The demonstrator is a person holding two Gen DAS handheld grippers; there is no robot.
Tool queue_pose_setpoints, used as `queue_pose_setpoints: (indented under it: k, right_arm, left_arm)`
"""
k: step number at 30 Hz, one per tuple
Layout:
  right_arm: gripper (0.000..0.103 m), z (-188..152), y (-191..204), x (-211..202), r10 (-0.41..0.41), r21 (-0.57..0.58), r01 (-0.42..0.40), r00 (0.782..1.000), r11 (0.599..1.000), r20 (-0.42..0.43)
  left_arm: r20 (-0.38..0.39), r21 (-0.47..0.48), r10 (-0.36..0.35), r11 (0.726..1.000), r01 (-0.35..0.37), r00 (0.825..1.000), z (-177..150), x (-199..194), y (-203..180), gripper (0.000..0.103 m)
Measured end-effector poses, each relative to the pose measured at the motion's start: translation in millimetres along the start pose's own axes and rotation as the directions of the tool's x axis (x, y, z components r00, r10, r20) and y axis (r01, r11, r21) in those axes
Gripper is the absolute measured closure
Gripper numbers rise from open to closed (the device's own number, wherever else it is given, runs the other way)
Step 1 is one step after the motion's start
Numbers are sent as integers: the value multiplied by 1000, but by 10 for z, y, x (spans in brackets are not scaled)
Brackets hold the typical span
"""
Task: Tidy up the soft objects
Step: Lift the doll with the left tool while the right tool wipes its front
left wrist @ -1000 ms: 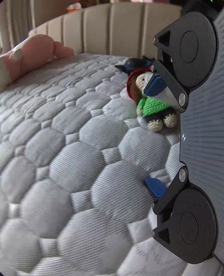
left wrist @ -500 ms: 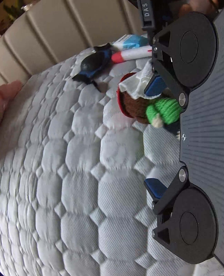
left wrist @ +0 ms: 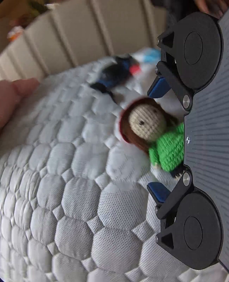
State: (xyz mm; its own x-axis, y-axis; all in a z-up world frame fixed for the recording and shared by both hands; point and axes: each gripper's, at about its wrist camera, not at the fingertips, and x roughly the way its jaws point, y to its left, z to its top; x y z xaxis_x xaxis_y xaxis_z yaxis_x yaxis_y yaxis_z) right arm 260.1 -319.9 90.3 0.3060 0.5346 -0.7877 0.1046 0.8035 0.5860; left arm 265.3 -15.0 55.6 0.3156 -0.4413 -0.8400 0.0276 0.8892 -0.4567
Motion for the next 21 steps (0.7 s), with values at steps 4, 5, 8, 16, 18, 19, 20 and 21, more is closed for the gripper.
queue_pose_setpoints:
  k: [4,5,8,16,18,19,20,21]
  right_arm:
    - [90,61,125,10,-17,-51,18,1000,999,13]
    - [88,71,132,1,-29,-63,30,999,998,15]
    - [88,72,106,-96,-61,-88,64,998,994,26]
    - [89,-18,235,-307,-38,-218,36,999,975,-7]
    - [89,-68,348,-260,23,-250,-42,997,967,-78]
    - [88,-108,416,-196,70,-257,-103,988,961,-136]
    - [88,-140,438,-129,83,-250,-125,982,960,-172]
    - [88,-168,438,-61,79,-237,-126,977,963,-198]
  left_arm:
    - [-53,161,17,987,-8,998,-21,218,-163,0]
    - [-69,198,15,980,-1,998,-18,292,-209,0]
    - [-95,320,57,947,-23,994,-11,461,-404,0]
    - [-72,399,-62,913,86,995,-398,114,-840,0]
    - [-78,399,-110,907,132,991,-492,57,-914,0]
    - [-90,408,-128,900,154,988,-534,46,-939,0]
    - [-104,421,-136,891,168,985,-574,45,-960,0]
    - [-118,433,-135,885,173,984,-609,53,-973,0]
